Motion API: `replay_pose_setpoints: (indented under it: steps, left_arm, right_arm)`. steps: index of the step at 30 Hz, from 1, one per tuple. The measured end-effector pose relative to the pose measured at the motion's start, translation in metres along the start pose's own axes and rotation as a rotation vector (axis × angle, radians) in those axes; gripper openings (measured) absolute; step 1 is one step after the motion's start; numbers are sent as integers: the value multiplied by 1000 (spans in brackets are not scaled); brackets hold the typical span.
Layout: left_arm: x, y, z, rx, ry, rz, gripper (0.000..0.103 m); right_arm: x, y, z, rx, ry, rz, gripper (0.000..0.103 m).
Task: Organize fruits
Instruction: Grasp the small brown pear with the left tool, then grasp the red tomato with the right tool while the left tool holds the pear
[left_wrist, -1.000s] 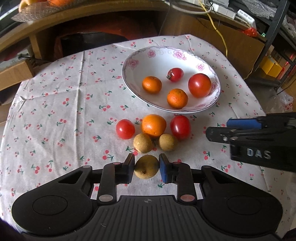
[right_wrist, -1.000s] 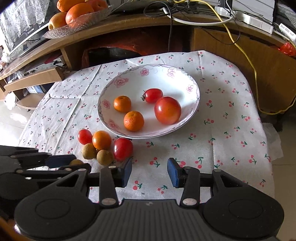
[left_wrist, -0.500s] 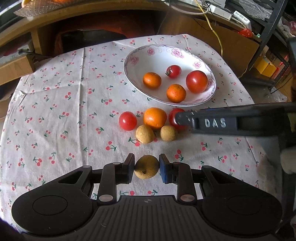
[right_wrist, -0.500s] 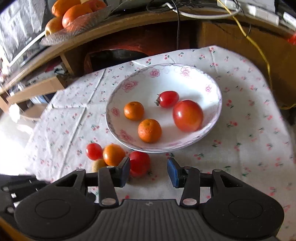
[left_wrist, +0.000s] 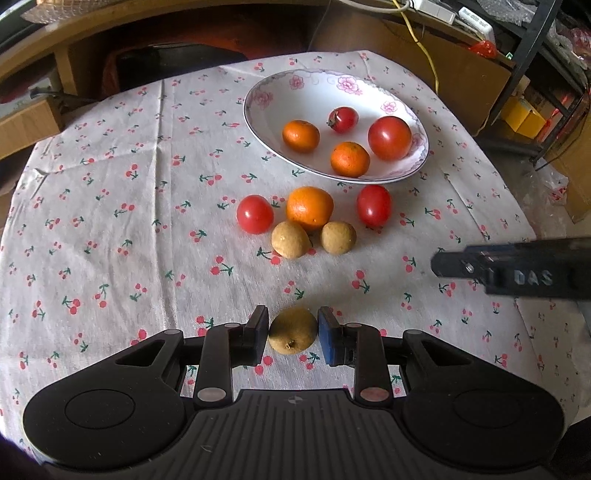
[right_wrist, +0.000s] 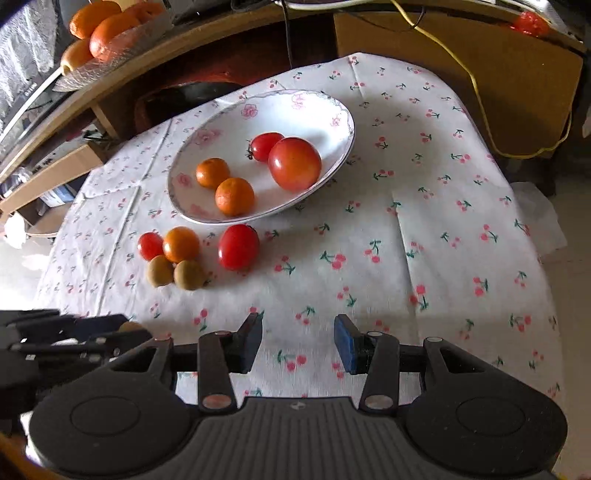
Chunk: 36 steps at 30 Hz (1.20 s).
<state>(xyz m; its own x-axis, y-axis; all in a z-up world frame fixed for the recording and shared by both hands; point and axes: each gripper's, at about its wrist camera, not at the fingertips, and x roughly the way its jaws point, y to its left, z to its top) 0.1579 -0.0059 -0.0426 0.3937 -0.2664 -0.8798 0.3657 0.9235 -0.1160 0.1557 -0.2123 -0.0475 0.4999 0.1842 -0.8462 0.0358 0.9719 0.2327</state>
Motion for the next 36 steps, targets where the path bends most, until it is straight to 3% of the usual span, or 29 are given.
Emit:
replay_pose_setpoints:
  steps: [7,20,23,26,36]
  left_arm:
    - [-4,-3,4,3,-17,-3,38]
    - [2,3,2,20,-1,-29,44]
    - [1,5,1,18,-3,-31,44]
    - [-1,4,1,15,-3,-30,44]
    - [-3,5,1,8,-2,-35,47]
  right_arm:
    - [8,21,23,0,-64,13,43]
    - [51,47,45,50,-42,91,48]
    - [50,47,44,58,-21,105,42]
    - [48,52,43,26,-22,123,28]
    - [27,38,33,22,-6,128,27]
